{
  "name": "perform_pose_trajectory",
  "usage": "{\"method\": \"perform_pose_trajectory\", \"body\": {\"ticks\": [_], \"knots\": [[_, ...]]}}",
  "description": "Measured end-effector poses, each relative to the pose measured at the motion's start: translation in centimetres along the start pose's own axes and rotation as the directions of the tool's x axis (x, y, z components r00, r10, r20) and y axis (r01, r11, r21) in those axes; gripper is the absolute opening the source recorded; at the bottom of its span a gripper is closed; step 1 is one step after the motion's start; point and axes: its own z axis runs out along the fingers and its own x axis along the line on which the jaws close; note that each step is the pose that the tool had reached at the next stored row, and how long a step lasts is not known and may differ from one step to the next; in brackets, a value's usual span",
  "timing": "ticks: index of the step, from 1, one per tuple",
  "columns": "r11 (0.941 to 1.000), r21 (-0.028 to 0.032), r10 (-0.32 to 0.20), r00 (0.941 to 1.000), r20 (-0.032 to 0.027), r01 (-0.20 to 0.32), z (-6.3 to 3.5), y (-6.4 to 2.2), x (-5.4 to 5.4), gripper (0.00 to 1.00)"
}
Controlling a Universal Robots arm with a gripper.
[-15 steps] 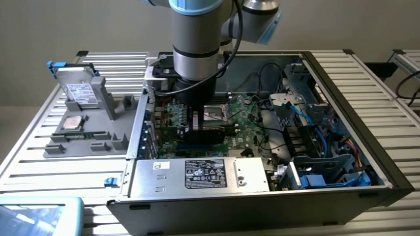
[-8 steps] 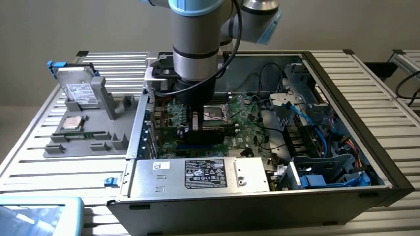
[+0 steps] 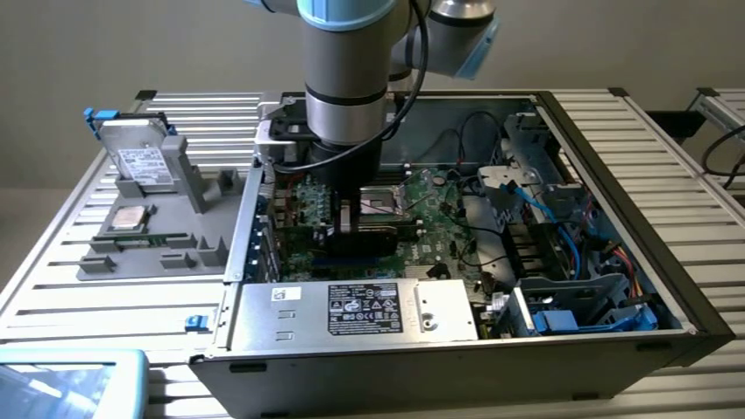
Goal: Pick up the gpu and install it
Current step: 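Insert the gpu into the slot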
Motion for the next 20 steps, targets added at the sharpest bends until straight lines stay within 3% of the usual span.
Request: {"method": "perform_pose_trajectory", "body": {"ticks": [20], "knots": [[1.0000,0.0001,0.000,1.0000,0.0000,0.000,0.21,0.04,-0.01,0.28]]}}
